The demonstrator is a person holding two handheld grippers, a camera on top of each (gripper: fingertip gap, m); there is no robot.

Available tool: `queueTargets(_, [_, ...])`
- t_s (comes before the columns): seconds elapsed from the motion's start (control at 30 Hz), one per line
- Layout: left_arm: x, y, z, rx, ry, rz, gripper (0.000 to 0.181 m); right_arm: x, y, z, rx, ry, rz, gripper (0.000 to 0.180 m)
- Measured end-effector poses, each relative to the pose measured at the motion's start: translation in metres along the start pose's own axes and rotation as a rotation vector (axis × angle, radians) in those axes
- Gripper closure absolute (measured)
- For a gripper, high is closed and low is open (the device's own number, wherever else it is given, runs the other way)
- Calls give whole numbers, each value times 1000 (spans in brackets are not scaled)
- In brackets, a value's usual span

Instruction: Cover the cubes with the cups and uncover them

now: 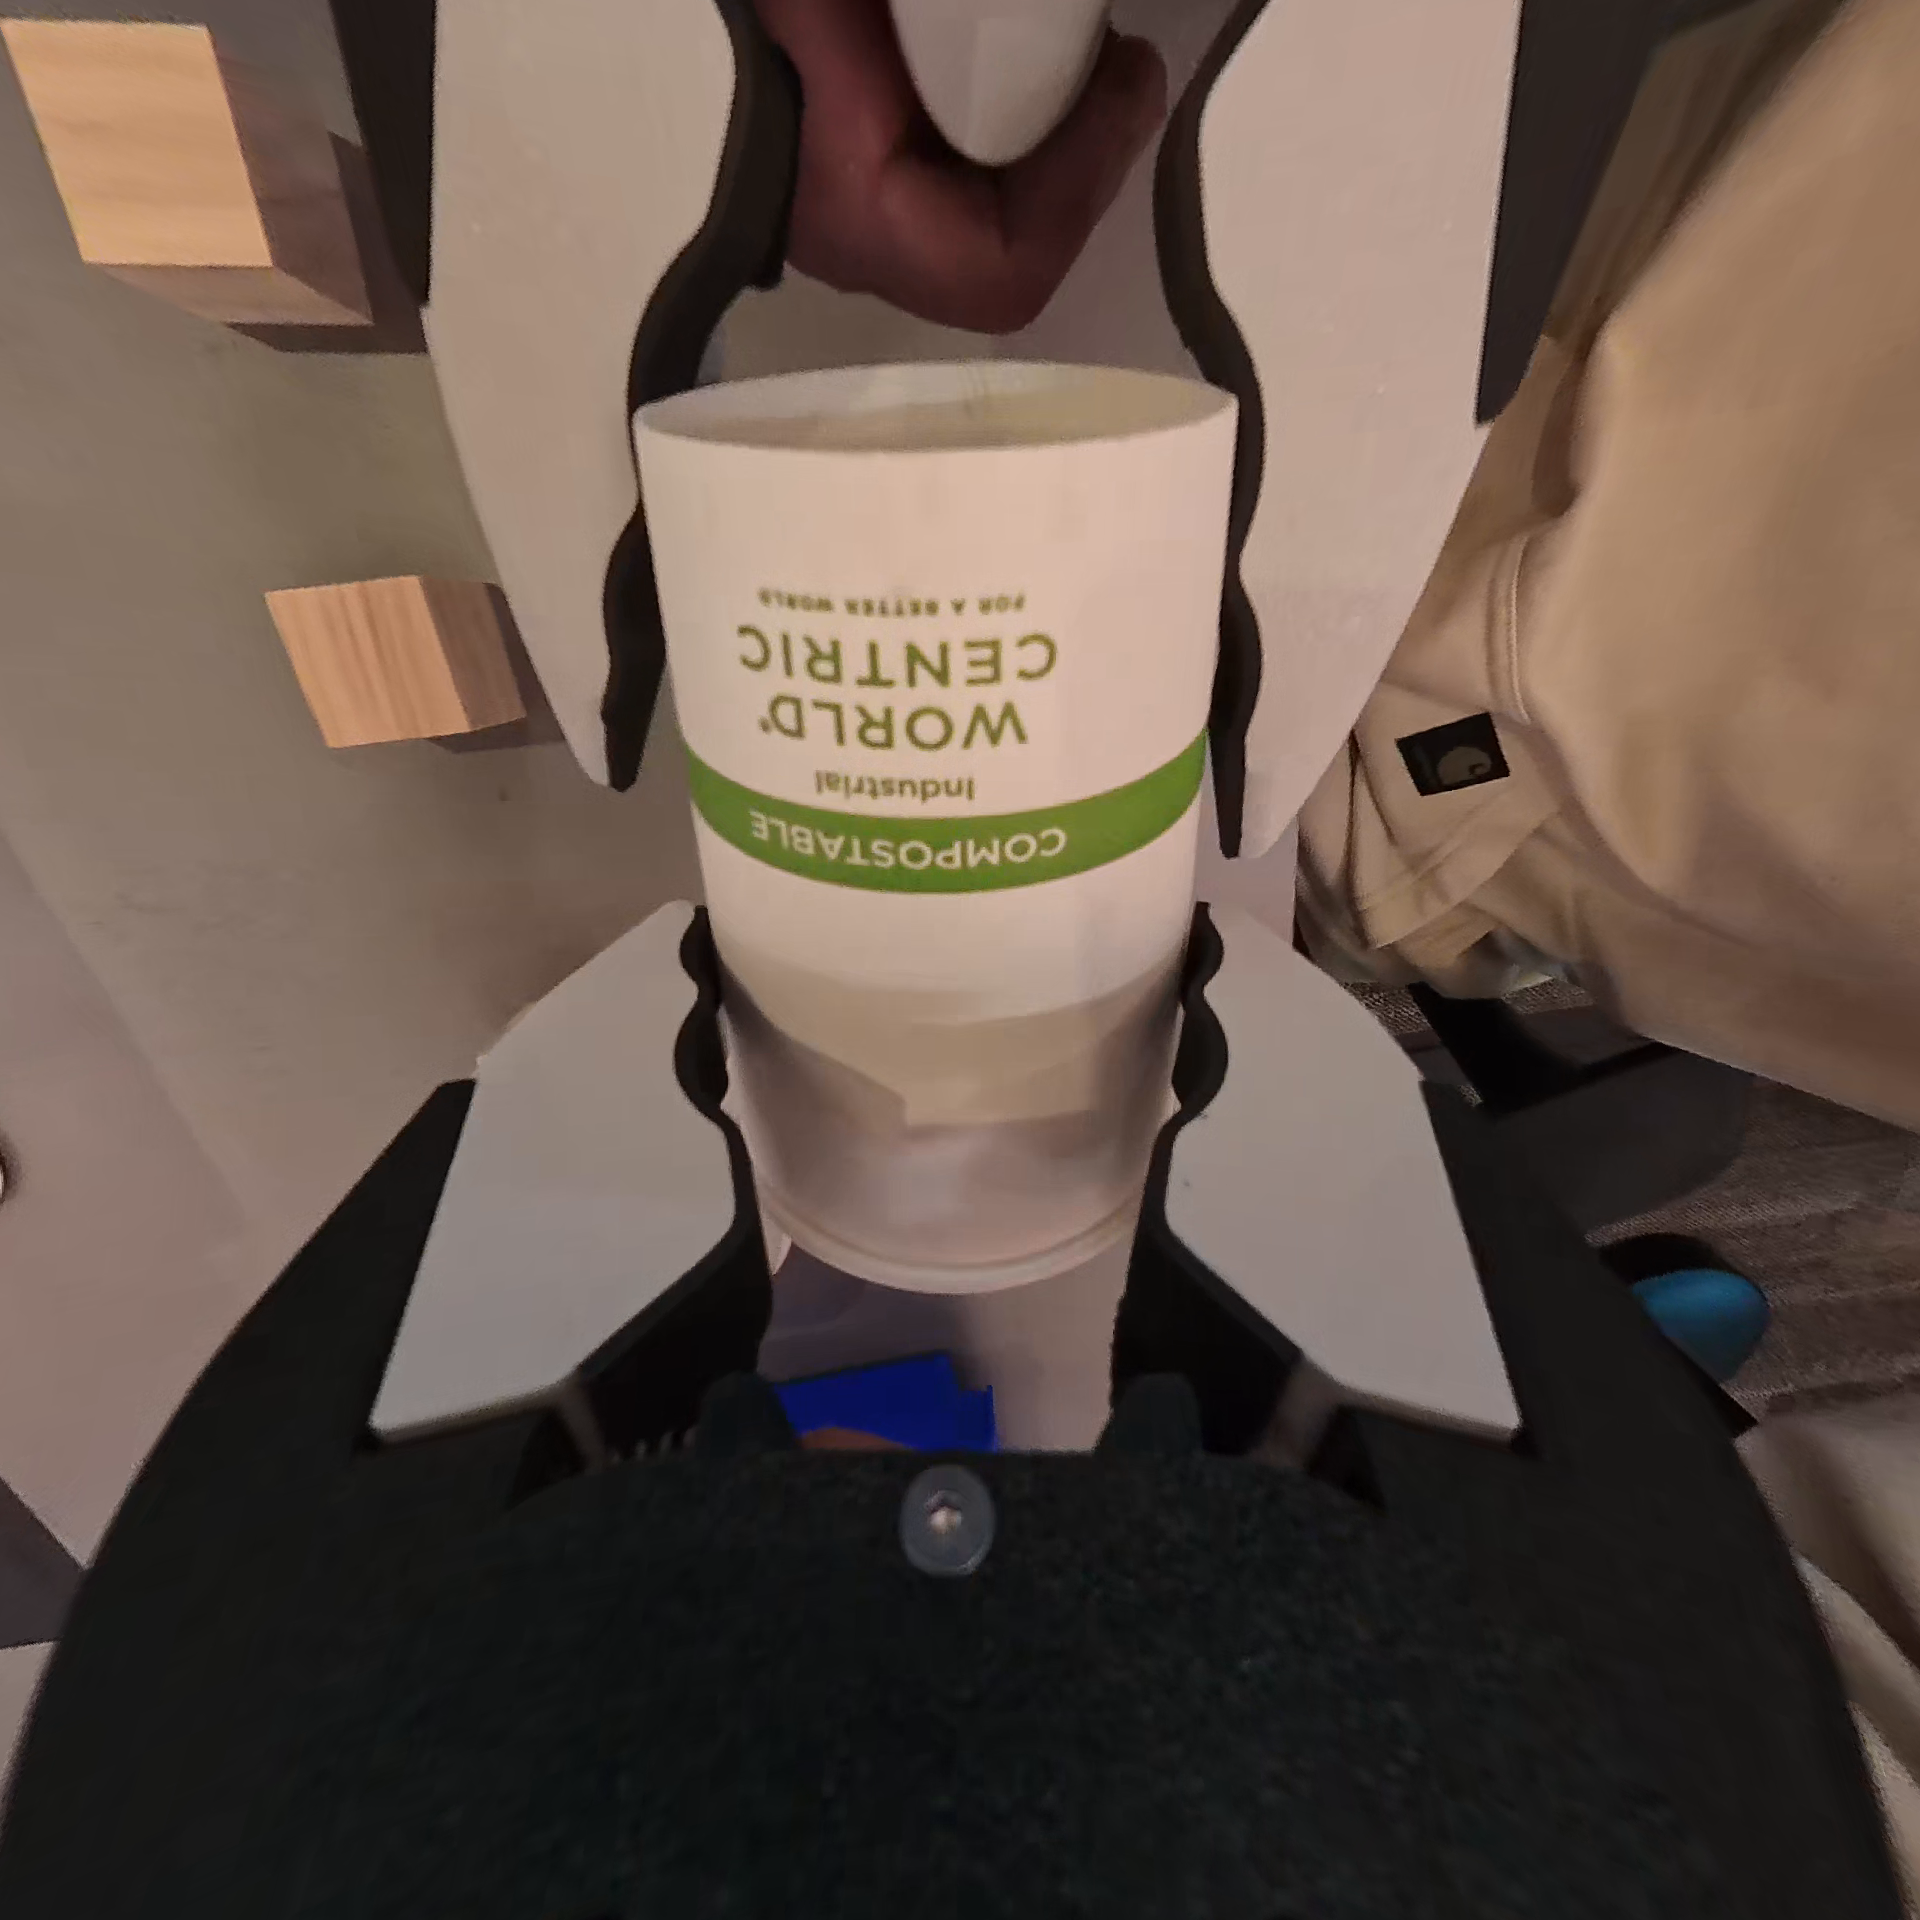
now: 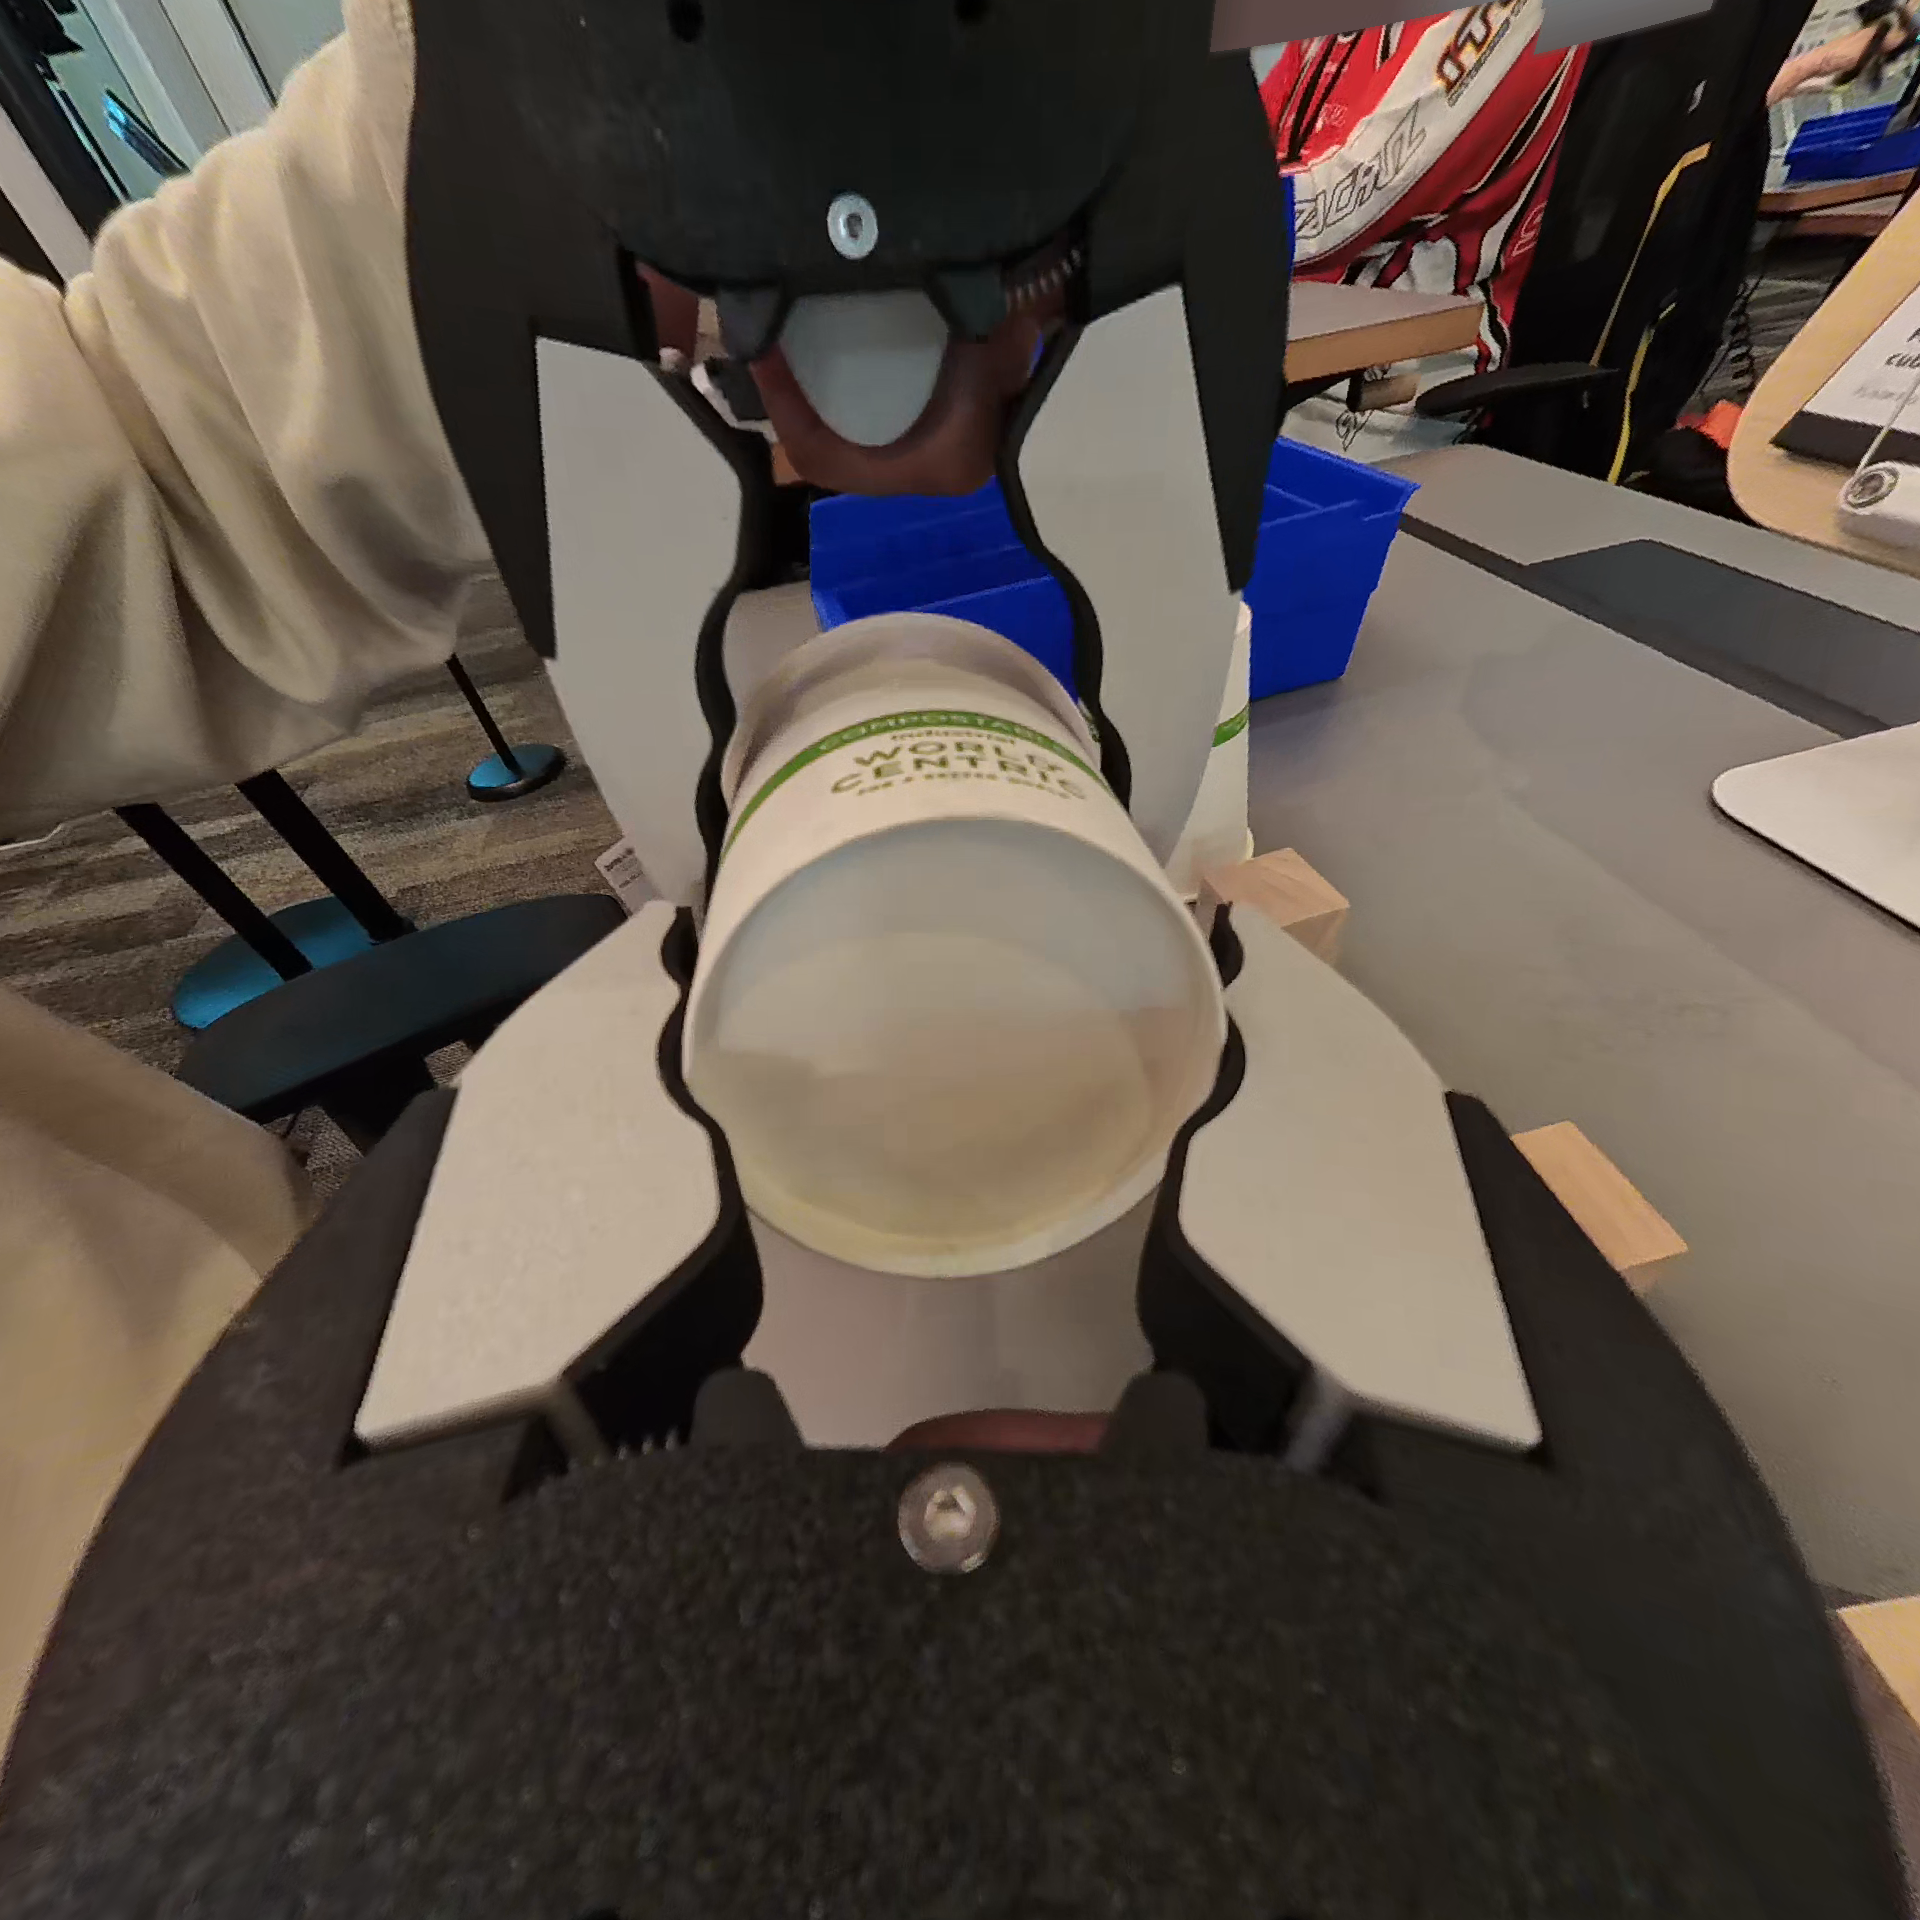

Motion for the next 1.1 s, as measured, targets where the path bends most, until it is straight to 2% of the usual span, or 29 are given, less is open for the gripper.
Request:
queueTargets(0.03, [0, -1, 0, 11, 6, -6, 96, 0, -1, 0, 1, -5, 4, 88])
queueTargets(0.17, [-2, -7, 12, 139, 71, -1, 96, 8, -5, 7, -27, -75, 77, 88])
queueTargets(0.27, [-16, -19, 32, 407, 241, 107, 97, 25, 3, 24, -27, -190, 113, 90])
queueTargets(0.4, [-40, -46, 32, 761, 540, 419, 97, 42, 18, 46, 23, -248, 53, 94])
queueTargets(0.5, [-62, -68, 12, 917, 752, 710, 97, 44, 20, 52, 39, -242, 23, 99])
queueTargets(0.57, [-79, -77, -2, 938, 854, 821, 97, 44, 20, 51, 39, -237, 16, 102])
queueTargets(0.67, [-101, -80, -16, 975, 917, 936, 97, 37, 19, 47, 25, -216, 25, 104])
queueTargets(0.77, [-113, -91, -24, 945, 1059, 1007, 97, 30, 19, 45, 10, -217, 64, 105])
queueTargets(1.1, [-113, -101, -67, 894, 975, 1055, 97, 25, 19, 43, 2, -199, 64, 107])
Point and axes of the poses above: each gripper's, where its closed fingertips meet, z back along the fingers, y out of its top, x = y × z across the jaws, the point moved 6 cm from there along z, back along the fingers, and after that the axes turned 12 degrees about -y, right-handed, at the moved point
